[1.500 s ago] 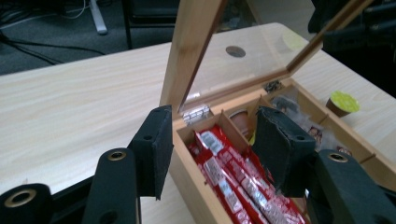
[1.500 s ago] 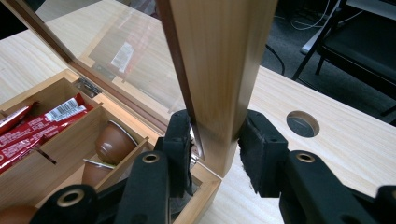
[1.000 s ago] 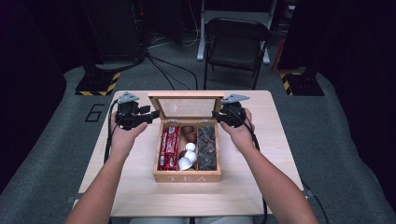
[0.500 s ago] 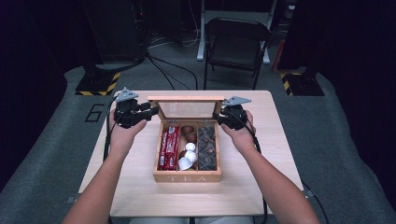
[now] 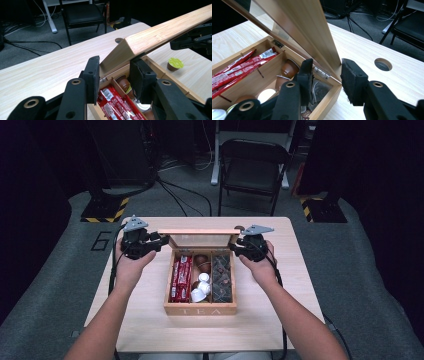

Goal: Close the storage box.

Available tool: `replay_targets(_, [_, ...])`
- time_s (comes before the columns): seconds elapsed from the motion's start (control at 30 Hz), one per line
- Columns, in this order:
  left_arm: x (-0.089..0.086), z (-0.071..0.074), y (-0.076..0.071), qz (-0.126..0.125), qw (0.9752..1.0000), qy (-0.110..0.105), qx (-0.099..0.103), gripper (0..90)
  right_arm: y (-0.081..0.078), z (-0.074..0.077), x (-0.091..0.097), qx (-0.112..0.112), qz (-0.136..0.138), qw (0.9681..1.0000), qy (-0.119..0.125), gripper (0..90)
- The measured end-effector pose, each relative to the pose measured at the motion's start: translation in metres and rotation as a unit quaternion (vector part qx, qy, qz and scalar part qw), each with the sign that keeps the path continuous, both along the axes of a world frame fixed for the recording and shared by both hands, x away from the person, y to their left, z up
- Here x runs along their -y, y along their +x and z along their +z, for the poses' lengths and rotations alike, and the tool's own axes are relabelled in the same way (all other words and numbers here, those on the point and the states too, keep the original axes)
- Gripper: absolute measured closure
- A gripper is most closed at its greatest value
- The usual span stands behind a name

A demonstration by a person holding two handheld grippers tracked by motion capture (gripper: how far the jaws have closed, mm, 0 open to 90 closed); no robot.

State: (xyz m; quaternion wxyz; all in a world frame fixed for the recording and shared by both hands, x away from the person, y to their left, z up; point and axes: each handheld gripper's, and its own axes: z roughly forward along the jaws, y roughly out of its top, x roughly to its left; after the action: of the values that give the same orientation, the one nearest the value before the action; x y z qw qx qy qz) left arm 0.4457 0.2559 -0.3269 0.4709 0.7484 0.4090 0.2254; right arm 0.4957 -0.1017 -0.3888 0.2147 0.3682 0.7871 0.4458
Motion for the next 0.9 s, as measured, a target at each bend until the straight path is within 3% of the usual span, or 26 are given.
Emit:
replay_targets(0.43, [-0.001, -0.009, -0.015, -0.008, 1.0, 0.004, -0.001, 60.2, -0.017, 0.002, 0.004, -0.008, 0.011, 0.9999, 0.01, 56.5])
replay_targets(0.53, [-0.002, -0.014, -0.021, -0.01, 0.9999, 0.001, -0.002, 59.8, -0.025, 0.001, 0.006, -0.019, 0.014, 0.9995, 0.021, 56.0])
replay_targets(0.9, [-0.002, -0.024, -0.035, -0.017, 0.9998, 0.009, -0.003, 59.4, -0.046, 0.0, 0.01, -0.007, 0.029, 0.9994, 0.019, 55.4])
